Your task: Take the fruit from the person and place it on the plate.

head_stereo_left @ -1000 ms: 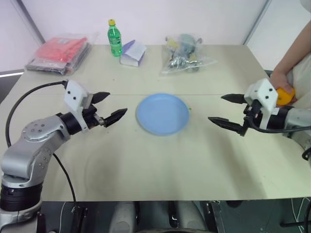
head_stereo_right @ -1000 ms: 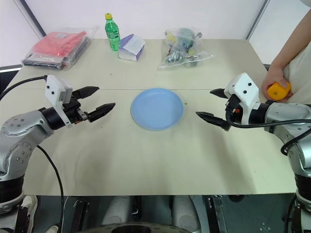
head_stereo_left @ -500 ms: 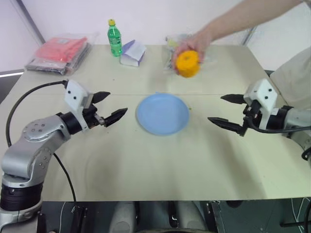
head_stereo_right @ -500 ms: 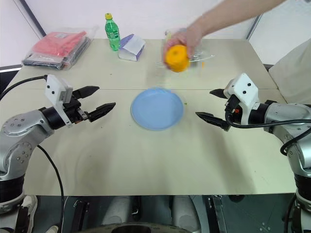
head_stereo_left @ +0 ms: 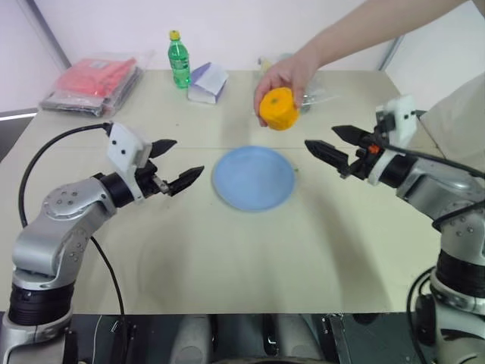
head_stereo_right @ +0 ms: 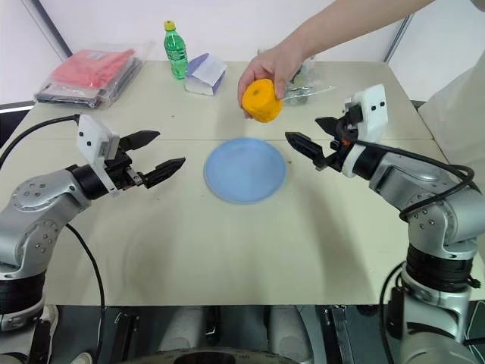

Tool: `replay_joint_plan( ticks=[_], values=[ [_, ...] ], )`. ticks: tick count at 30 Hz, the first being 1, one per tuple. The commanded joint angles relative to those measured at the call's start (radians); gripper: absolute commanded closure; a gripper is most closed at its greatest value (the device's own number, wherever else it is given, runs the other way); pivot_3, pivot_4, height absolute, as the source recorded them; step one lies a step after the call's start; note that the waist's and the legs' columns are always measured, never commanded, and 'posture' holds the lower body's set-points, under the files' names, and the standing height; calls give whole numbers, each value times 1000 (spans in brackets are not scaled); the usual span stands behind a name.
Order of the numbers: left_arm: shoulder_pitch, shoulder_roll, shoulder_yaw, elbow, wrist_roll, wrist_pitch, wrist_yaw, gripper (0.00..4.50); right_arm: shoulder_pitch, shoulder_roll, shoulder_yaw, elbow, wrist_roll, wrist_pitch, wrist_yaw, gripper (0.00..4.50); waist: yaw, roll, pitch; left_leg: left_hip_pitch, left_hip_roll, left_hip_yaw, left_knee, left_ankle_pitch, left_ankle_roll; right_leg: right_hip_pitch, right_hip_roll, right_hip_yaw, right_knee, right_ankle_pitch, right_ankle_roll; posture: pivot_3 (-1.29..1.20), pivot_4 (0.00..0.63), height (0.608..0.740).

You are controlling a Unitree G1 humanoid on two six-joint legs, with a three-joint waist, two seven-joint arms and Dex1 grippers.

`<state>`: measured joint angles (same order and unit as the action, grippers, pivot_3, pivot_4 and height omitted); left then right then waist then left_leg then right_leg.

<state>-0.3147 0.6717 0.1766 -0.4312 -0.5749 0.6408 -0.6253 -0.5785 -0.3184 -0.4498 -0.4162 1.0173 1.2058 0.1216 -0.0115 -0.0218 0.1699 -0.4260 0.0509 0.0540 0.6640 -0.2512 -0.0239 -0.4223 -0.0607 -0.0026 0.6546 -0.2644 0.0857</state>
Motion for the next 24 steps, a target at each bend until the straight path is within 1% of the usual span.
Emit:
replay_joint_plan(
  ticks=[1, 3, 4, 7, 12, 16, 24],
  values=[
    [-19, 3, 6, -9, 12, -25, 0, 0, -46, 101, -85, 33, 354, -13, -400, 40, 0, 0, 0, 0, 0, 0, 0, 0, 0, 0, 0, 0, 0, 0, 0, 0, 150, 731],
    [-25, 2, 5, -5, 13, -25, -3, 0, -49, 126, -73, 70, 543, -117, -621, 40, 4, 0, 0, -1, -1, 1, 0, 0, 0, -1, -2, 0, 0, 0, 0, 0, 150, 731],
    [-27, 2, 4, -3, 15, -25, -5, 0, -43, 125, -57, 83, 622, -163, -705, 40, 4, 0, 0, -1, -2, 1, 0, 0, 0, -1, -2, 0, 0, 0, 0, 0, 150, 731],
    [-30, 1, 1, -1, 20, -27, -10, 0, -27, 88, -3, 86, 753, -246, -819, 40, -1, 0, 0, -1, -2, 1, 0, 0, 0, 0, -2, 0, 0, 0, 0, 0, 150, 731],
    [-32, 1, 2, -1, 23, -25, -14, 0, -12, 37, 90, 45, 871, -358, -895, 40, -8, 1, 0, -1, -1, 1, 0, 0, 0, -1, 0, 0, 0, 0, 0, 0, 150, 731],
    [-33, 2, 3, -2, 25, -25, -15, 0, -1, 0, 156, 4, 926, -430, -914, 40, -6, 1, 0, -1, 0, 0, 0, 0, 0, -1, 0, 0, 0, 0, 0, 0, 150, 731],
    [-42, 0, 1, 0, 27, -24, -13, 0, -19, -61, 257, 4, 931, -493, -867, 40, -3, 1, 0, -1, 0, -1, 0, 0, 0, -1, -1, 0, 0, 0, 0, 0, 150, 731]
  ],
)
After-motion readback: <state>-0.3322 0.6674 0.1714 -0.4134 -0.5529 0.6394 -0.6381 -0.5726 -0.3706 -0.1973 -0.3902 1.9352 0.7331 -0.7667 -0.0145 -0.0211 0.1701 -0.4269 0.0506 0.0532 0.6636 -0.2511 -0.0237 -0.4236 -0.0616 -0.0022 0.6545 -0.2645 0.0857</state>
